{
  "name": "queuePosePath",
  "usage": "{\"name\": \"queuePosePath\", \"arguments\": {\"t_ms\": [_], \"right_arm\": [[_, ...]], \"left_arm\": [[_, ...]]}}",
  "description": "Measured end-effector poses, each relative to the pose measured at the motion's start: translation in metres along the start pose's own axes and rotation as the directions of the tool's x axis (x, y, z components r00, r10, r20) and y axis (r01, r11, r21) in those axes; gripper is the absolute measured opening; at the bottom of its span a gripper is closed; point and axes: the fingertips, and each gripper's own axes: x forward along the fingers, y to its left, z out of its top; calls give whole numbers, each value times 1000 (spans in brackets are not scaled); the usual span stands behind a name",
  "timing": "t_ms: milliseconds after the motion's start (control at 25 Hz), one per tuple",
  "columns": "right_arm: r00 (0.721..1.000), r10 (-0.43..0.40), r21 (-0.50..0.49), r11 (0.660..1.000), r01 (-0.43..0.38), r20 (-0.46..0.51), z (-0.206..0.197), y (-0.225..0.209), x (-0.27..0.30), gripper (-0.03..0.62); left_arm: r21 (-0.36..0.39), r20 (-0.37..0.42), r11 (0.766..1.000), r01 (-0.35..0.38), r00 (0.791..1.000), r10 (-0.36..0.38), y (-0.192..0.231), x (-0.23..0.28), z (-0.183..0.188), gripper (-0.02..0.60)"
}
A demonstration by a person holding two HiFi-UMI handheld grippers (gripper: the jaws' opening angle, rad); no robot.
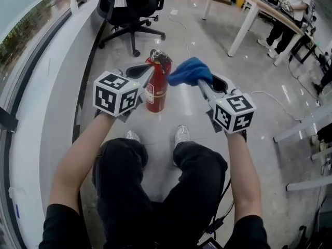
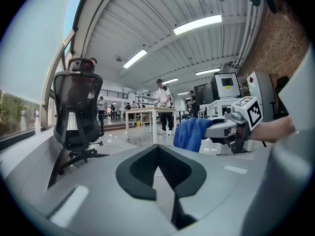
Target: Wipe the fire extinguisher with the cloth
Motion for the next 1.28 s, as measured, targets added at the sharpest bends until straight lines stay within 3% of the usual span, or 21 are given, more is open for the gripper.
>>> {"name": "queuePosePath", "arguments": {"t_ms": [520, 760, 1040, 1280], "right_arm": [[999, -1, -50, 999, -1, -35, 4, -28, 53, 95], [999, 23, -43, 999, -25, -44, 10, -37, 110, 95], [990, 79, -32, 996, -83, -116, -8, -30, 181, 95], [958, 173, -57, 980, -191, -230, -36, -11, 204, 95]], "left_arm": [[42, -115, 997, 68, 991, -63, 40, 52, -25, 8], [50, -141, 996, 77, 988, -69, 73, 77, -37, 8], [74, -198, 989, 126, 974, -109, 98, 102, -54, 8], [72, -229, 981, 178, 961, -158, 102, 117, -67, 8]]}}
